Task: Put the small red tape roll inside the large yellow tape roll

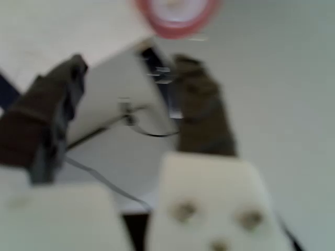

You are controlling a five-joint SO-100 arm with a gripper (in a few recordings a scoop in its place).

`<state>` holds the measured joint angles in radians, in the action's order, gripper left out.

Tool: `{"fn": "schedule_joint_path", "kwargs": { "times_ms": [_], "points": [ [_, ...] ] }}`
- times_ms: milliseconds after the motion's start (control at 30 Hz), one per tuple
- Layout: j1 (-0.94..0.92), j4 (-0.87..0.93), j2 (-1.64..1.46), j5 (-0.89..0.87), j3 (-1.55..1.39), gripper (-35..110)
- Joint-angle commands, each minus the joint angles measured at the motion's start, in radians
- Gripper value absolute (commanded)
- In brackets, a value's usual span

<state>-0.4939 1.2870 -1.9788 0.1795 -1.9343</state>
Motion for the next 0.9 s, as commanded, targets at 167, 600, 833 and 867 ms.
{"fn": "schedule_joint_path", "kwargs": {
  "times_ms": [167, 600, 833, 867],
  "points": [
    [-0.123, 0.006, 0.106, 0.026, 0.081, 32],
    [-0.126, -0.153, 0.296, 0.074, 0.107, 31],
    [-0.097, -0.202, 0.405, 0.077, 0.196, 31],
    [-0.094, -0.201, 0.417, 0.077, 0.213, 31]
  ]
}}
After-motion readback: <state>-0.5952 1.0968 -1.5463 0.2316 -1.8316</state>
